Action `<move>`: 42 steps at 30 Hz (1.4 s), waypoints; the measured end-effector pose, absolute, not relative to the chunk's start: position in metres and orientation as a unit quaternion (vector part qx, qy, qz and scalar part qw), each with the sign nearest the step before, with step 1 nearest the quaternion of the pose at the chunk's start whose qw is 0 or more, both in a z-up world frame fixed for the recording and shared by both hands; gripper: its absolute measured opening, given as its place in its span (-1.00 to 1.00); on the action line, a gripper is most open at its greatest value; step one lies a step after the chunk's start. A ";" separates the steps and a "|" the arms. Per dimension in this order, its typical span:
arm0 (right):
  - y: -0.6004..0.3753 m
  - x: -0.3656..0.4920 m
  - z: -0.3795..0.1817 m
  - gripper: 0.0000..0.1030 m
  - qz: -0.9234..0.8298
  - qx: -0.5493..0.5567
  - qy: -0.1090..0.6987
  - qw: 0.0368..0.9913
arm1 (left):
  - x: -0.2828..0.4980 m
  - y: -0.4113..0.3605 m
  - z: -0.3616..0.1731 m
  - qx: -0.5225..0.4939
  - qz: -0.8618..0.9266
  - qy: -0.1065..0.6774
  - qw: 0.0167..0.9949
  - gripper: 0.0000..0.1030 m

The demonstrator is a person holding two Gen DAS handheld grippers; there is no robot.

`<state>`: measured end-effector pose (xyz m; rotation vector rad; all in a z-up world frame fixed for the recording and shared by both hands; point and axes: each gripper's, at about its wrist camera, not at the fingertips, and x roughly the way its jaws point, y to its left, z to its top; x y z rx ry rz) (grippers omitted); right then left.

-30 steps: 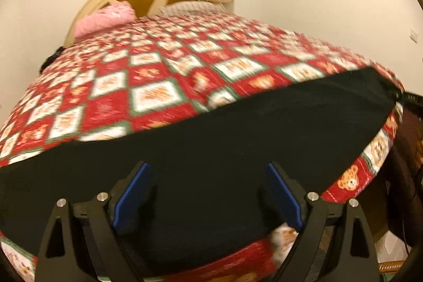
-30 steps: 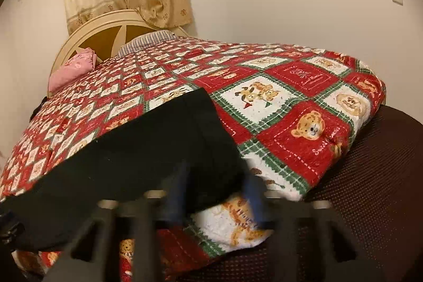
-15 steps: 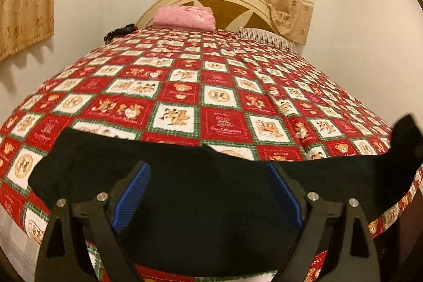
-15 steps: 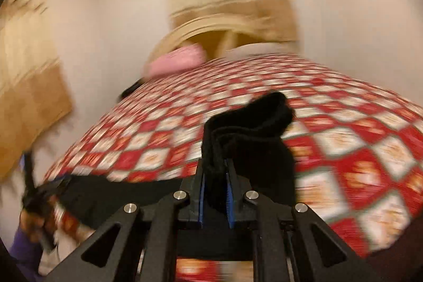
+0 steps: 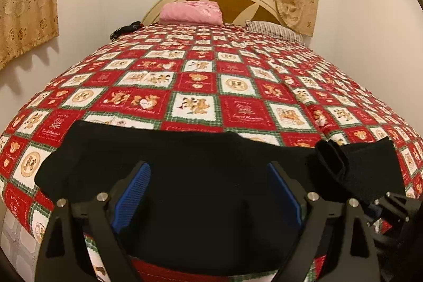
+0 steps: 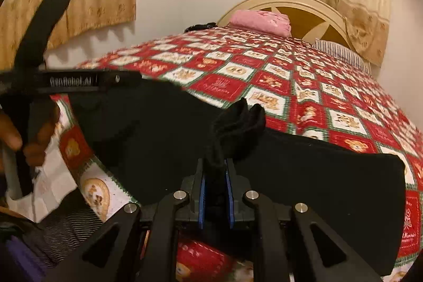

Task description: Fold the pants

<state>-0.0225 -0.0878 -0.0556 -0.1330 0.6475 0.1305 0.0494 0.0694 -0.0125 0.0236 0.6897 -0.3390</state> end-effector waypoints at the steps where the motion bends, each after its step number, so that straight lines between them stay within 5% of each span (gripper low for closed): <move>1: -0.085 -0.020 -0.061 -0.64 0.076 -0.061 0.326 0.940 | 0.049 0.070 -0.014 0.012 -0.165 0.338 0.927 0.78; 2: -0.085 -0.020 -0.064 -0.54 0.083 -0.057 0.331 0.938 | 0.051 0.071 -0.015 0.012 -0.163 0.340 0.926 0.78; 4: -0.081 -0.024 -0.065 0.15 0.116 -0.044 0.324 0.938 | 0.052 0.073 -0.017 0.012 -0.162 0.343 0.925 0.78; 7: -0.079 -0.028 -0.058 0.42 0.174 -0.013 0.331 0.928 | 0.054 0.071 -0.016 0.012 -0.166 0.343 0.924 0.78; 9: -0.089 -0.034 -0.047 0.41 0.210 0.015 0.327 0.921 | 0.055 0.066 -0.009 0.015 -0.175 0.334 0.926 0.78; 13: -0.160 -0.051 -0.004 -0.15 0.191 0.111 0.286 0.932 | 0.054 0.041 0.008 0.017 -0.221 0.311 0.924 0.78; 18: -0.267 -0.065 0.016 -0.59 -0.003 0.154 0.266 0.951 | 0.035 -0.022 0.015 0.055 -0.303 0.291 0.906 0.78; 27: -0.293 -0.014 -0.032 -0.60 -0.086 0.138 0.362 0.918 | 0.035 -0.070 -0.037 0.093 -0.282 0.375 0.878 0.78; 42: -0.266 -0.037 -0.001 -0.60 -0.064 0.156 0.256 0.952 | 0.036 0.010 -0.020 0.072 -0.227 0.330 0.913 0.78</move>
